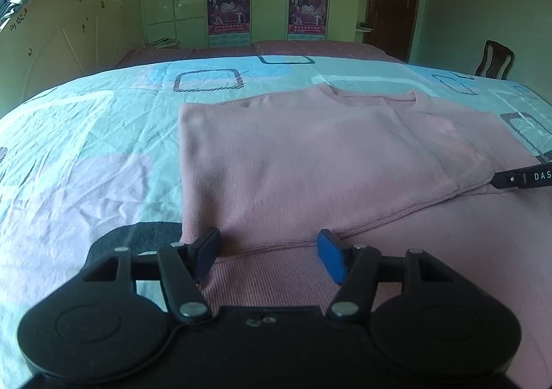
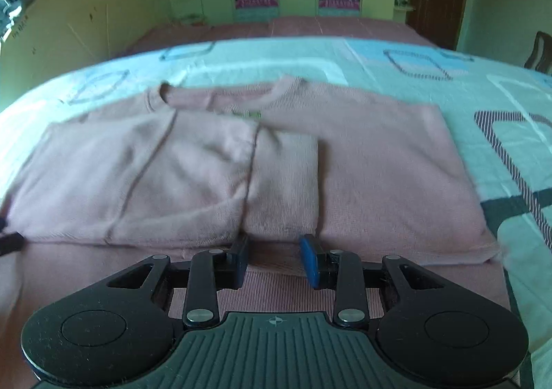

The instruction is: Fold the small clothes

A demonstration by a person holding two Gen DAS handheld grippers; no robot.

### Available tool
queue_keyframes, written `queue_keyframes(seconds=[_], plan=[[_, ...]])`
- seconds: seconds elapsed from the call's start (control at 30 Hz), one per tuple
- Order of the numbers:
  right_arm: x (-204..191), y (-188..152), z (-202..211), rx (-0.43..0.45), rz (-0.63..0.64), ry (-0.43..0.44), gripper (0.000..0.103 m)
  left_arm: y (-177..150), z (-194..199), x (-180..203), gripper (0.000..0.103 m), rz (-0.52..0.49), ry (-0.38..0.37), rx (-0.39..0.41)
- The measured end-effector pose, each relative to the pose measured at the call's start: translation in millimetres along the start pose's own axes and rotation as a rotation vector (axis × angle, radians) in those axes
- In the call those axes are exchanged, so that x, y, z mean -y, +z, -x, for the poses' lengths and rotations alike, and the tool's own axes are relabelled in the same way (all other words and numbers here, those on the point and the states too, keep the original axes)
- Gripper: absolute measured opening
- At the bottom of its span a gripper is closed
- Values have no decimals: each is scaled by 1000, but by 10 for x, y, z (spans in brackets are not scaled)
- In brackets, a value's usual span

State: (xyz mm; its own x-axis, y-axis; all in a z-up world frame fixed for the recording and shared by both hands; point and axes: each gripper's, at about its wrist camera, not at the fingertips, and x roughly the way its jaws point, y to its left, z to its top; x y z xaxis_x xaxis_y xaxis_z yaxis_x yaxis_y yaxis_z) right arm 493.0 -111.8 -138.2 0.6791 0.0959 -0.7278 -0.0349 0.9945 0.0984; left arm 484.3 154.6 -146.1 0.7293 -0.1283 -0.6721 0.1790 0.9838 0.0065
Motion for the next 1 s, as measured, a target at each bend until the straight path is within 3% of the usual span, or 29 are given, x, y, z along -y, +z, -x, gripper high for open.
queue_keyframes(seconds=[0.2,0.23,0.27,0.3,0.43,0.53,0.67,0.7,0.87,1.0], plan=[[35,1,99,-20,-12,6,37,11,77,43,61,-5,20,-16],[31,-10,150,-21,-8,0,59,10,155,40,64,5,19,-9],[34,-37,233,-3,3,4,79,-11,250,38,76,13,21,15],[49,-78,338,25,20,22,80,-46,354,39,81,16,32,44],[253,-261,651,35,9,77,80,-250,667,25,81,3,70,46],[571,-471,948,51,-40,108,79,-447,894,-38,81,37,41,10],[1118,-832,1277,2,-149,158,48,-772,1171,-185,77,178,-51,-56],[1248,-938,1351,-9,-179,166,46,-861,1237,-216,76,216,-82,-64],[1846,-1507,1807,-31,-340,226,46,-1195,1578,-256,73,336,-166,-64],[2097,-1868,2060,-38,-427,257,46,-1434,1772,-264,66,435,-242,-67]])
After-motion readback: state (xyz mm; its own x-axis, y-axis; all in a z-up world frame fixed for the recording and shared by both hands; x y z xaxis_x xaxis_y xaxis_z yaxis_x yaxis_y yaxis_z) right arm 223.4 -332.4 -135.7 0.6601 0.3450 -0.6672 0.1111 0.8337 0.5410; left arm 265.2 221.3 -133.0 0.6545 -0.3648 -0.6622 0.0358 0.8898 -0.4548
